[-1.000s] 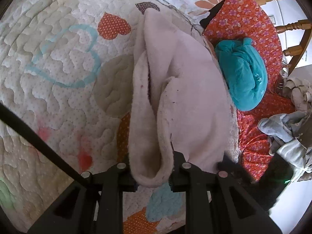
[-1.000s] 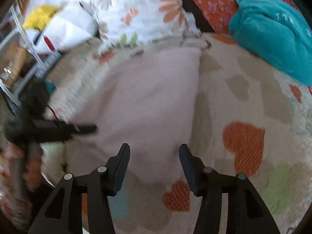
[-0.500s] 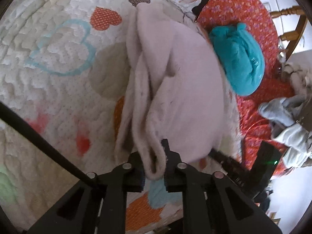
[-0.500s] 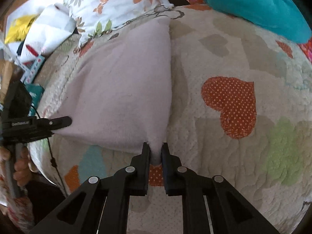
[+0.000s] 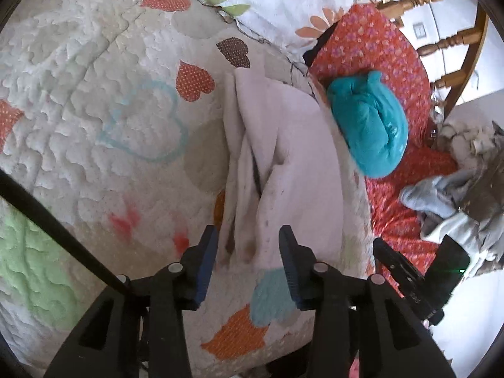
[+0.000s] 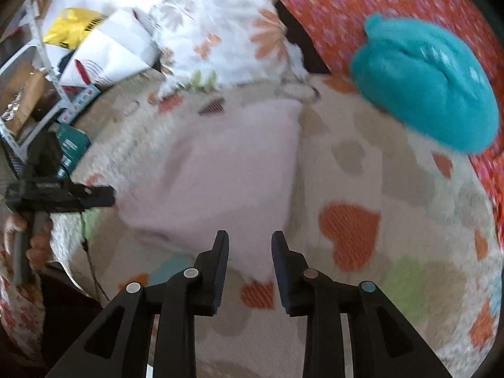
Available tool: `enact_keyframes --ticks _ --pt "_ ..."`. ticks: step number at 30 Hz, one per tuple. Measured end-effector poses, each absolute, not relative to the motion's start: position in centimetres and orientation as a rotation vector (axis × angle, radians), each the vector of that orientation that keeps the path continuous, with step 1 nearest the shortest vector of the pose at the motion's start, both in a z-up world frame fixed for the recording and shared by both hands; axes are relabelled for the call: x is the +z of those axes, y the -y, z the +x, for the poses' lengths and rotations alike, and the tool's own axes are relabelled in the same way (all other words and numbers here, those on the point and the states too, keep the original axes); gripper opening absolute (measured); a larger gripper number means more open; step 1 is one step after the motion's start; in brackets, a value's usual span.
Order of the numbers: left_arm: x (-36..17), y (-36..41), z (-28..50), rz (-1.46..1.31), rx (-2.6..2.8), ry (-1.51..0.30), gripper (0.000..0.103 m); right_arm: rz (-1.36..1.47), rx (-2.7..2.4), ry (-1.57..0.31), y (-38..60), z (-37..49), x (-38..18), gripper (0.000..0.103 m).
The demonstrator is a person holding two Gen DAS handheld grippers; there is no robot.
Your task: Fold small clothes
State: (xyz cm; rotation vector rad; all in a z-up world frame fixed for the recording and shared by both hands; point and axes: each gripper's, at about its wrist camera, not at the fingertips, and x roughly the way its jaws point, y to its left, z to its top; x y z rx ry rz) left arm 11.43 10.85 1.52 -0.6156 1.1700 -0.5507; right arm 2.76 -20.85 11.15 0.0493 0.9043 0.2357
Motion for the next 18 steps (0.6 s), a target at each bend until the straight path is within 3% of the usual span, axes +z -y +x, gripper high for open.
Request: enact_keyframes --ticks 4,8,17,18 --pt "-0.4 -7.9 11.4 -0.602 -0.537 -1.213 0.037 0.036 0.333 -0.907 16.9 7.0 11.6 0.031" --pt "-2.3 -5.9 11.3 -0.550 -0.495 -1.275 0.016 -0.009 0.454 -0.971 11.7 12.5 10.8 0.031" --pt "-2.3 -5.2 10.6 -0.519 -0.474 -1.268 0.014 -0.290 0.473 -1.135 1.7 19.5 5.7 0.033" --pt "-2.3 -5.3 10.5 -0.525 -0.473 -1.269 0.014 -0.350 0.446 -1.154 1.1 19.7 5.0 0.020"
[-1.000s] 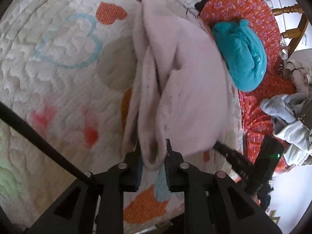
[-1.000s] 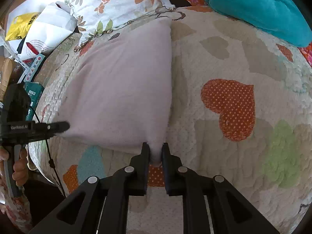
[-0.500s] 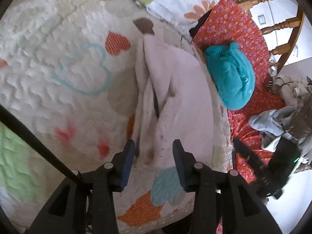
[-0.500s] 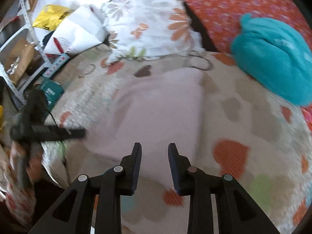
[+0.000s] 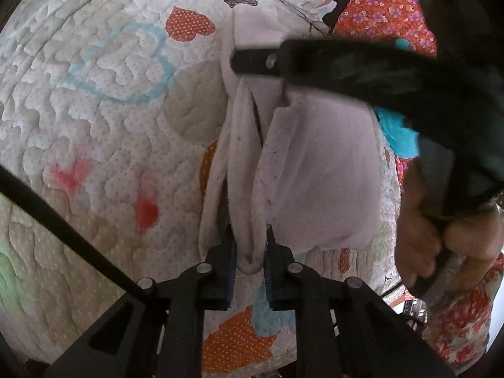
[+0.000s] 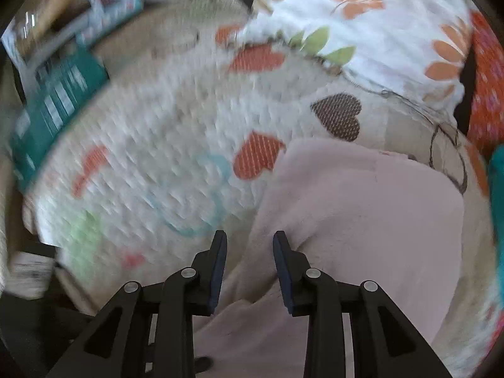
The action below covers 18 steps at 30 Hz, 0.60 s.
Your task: Fold small clothes
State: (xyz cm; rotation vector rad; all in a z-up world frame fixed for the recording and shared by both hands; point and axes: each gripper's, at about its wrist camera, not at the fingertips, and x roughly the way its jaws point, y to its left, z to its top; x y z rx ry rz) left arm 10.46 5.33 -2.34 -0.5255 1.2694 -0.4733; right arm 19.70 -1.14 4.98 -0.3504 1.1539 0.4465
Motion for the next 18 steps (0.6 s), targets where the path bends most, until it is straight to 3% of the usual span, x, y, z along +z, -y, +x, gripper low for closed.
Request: enact_keyframes --ticks 1,12,18 --pt "-2.4 -5.3 10.4 -0.531 -0.472 -1.273 0.014 -0.399 0.419 -1.155 1.0 19.7 4.6 0.004" --pt "-2.7 -5.5 9.7 -0.537 -0.473 -1.289 0.014 -0.238 0.391 -1.115 -0.6 24.2 5.5 0.001" --pt "-1.6 -6.4 10.5 -0.565 -0.519 -1.266 0.018 -0.040 0.376 -1.028 5.2 23.2 9.8 0.003"
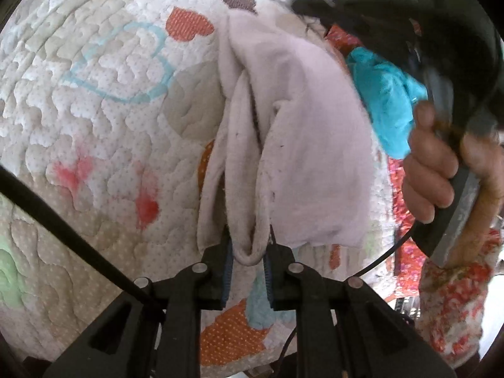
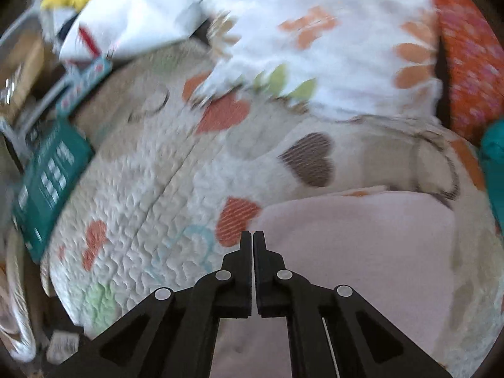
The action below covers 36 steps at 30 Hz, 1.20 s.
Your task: Fold small clothes
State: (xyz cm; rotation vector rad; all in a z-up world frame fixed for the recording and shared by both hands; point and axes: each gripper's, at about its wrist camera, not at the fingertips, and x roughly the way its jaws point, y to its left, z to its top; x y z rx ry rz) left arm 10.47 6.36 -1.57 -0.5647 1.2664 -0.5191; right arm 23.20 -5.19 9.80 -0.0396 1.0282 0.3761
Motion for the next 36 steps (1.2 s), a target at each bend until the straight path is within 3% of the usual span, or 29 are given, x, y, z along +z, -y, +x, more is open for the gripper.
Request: enact_keyframes --ticks 8,16,20,26,30,36 --pt "1.5 -8.8 10.7 -0.566 -0.507 -1.119 0.048 0.078 0.092 -1.017 18.1 22.3 10.8 0.003" --pt "0.3 -6.4 11.8 -0.356 -0.391 -1.130 0.050 0.058 0.019 -1.108 19.4 23.8 5.0 0.003" --pt "-0.8 -7.1 12.8 -0.409 -0.349 -1.186 0.050 0.052 -0.019 -1.076 18.9 23.9 5.0 0.004" --pt "1.4 -10.3 13.0 -0.490 -0.267 -1.070 0.053 0.177 0.255 -0.927 15.4 20.2 8.7 0.004" --pt "2.6 -13.0 12.9 -0.539 -0.172 -0.986 0.057 0.293 0.432 -1.009 12.2 18.1 6.0 0.004" --pt "3.6 -14.6 13.1 -0.570 -0.101 -0.932 0.061 0.232 0.500 -1.017 7.5 13.2 2.8 0.008"
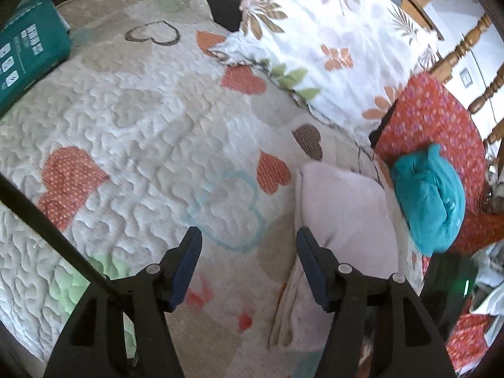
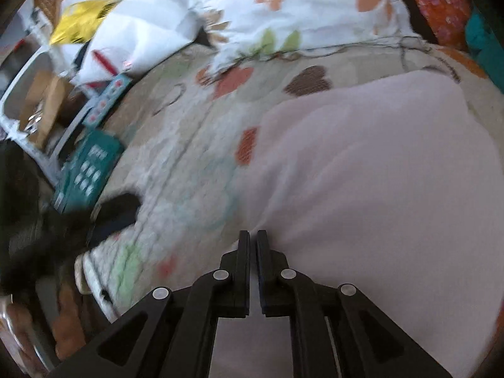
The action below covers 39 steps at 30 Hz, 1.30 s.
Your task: Fold small clothes
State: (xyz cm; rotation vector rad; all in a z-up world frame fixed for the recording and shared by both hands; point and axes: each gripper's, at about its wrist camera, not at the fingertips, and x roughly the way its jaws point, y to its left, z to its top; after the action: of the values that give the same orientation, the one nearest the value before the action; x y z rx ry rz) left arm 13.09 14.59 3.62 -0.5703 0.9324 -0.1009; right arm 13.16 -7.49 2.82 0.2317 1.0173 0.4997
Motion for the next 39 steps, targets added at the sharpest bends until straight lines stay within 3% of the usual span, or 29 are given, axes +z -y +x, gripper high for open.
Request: enact_keyframes --ticks 6,11,13,15,17,22,26,31,39 --pt "5.1 -14.7 12.5 -0.530 -0.078 -0.880 0.062 0.152 0.592 -1.139 4.2 9.0 0.0 0.011" --pt "7.2 -13.8 10.9 -0.419 -0.030 -0.784 0.064 0.153 0.564 -1.098 6.1 5.6 2.3 0.013" --pt "8.7 -13.3 9.6 -0.357 0.008 -0.717 0.072 0.097 0.500 -1.068 7.2 3.8 3.4 0.034" --pt "10.2 -12.8 7.9 -0.309 0.045 -0.627 0.083 0.067 0.437 -1.027 9.1 1.8 4.7 0.046" --pt "11.8 -12.3 5.5 -0.256 0.120 -0.499 0.101 0.066 0.386 -1.008 11.1 0.1 5.8 0.046" --pt "14.3 -10.0 -0.3 -0.106 0.212 -0.197 0.103 0.054 0.268 -0.965 15.4 -2.7 8.1 0.046" --pt "14.1 -8.8 -1.5 -0.064 0.157 -0.217 0.103 0.048 0.188 -0.906 18.5 -3.9 10.2 0.050" --pt "12.1 -8.0 -0.5 -0.118 0.052 -0.376 0.103 0.055 0.139 -0.867 20.9 -2.4 11.7 0.057" --pt "7.8 -5.6 2.7 -0.070 0.048 -0.543 0.103 0.074 0.118 -0.818 22.4 2.0 9.3 0.057"
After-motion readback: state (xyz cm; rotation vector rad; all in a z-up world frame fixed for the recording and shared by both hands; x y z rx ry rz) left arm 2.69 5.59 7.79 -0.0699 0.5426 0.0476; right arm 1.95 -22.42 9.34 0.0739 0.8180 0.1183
